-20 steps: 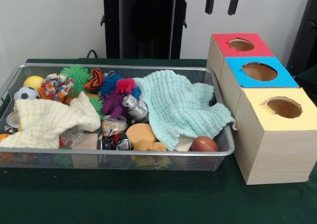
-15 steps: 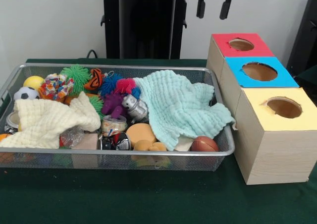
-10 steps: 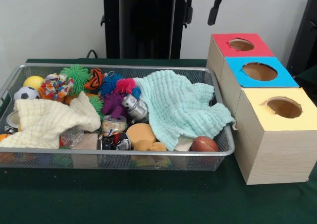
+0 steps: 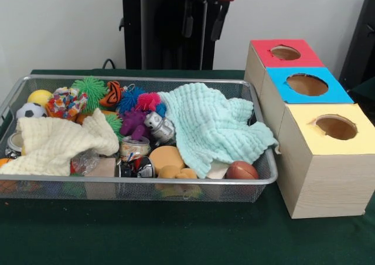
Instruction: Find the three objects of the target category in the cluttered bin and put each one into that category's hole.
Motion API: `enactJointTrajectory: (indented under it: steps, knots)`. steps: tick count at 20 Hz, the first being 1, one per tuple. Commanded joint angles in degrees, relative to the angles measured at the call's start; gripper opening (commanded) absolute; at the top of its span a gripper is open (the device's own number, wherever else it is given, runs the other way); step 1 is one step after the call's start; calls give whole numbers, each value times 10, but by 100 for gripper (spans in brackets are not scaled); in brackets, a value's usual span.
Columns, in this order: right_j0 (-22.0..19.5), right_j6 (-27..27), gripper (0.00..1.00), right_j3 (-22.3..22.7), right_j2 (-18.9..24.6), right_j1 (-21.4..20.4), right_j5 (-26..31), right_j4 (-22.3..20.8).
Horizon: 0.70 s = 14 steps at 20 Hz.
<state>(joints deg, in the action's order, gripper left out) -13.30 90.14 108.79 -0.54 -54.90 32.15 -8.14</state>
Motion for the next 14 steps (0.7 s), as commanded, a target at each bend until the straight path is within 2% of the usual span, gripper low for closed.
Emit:
enactJointTrajectory:
  steps: [1,8,14]
  knots:
    - [-42,-36,100,-61,69,36,-1,-31]
    - [-71,-68,100,-105,109,47,29,-39]
    - [-98,-72,100,-105,126,47,20,-50]
